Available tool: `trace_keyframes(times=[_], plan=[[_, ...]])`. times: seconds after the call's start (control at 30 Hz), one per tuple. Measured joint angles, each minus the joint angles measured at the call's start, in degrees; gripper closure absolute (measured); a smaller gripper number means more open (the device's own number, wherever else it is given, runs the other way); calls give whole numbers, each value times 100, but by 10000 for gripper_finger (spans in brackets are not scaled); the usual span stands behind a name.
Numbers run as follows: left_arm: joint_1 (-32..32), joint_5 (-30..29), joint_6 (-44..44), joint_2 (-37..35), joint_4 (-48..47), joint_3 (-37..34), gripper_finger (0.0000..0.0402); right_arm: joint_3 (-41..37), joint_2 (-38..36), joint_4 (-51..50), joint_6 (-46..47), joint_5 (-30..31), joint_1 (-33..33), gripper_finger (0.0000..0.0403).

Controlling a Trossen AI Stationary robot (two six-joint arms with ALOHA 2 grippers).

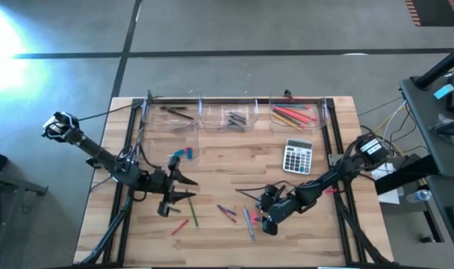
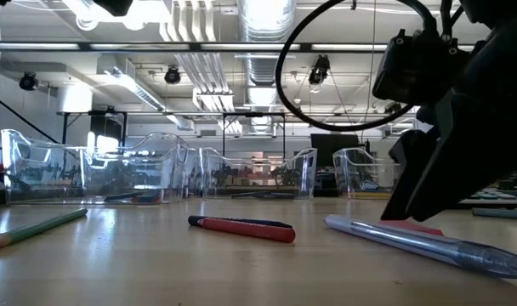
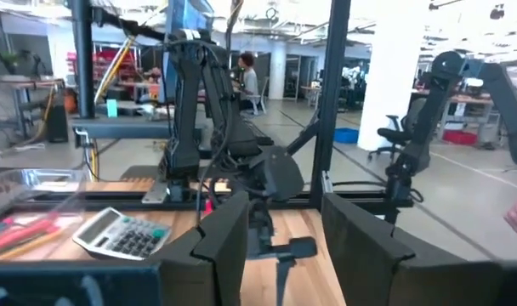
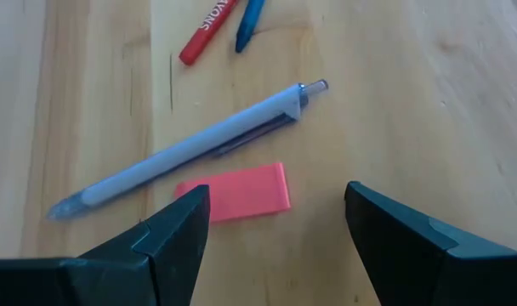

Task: Sort crayons/erasers/pens/pencils in bins
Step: Put the pink eraser into the bottom transparent bin

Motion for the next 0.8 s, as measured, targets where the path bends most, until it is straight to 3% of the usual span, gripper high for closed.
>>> trace_keyframes(times=[0.33, 0.8], plan=[[13, -603, 535, -11, -2, -2, 265, 0, 310, 448, -96, -54, 2, 142], [101, -720, 655, -52, -7, -2, 265, 2, 629, 229, 125, -236, 81, 143]])
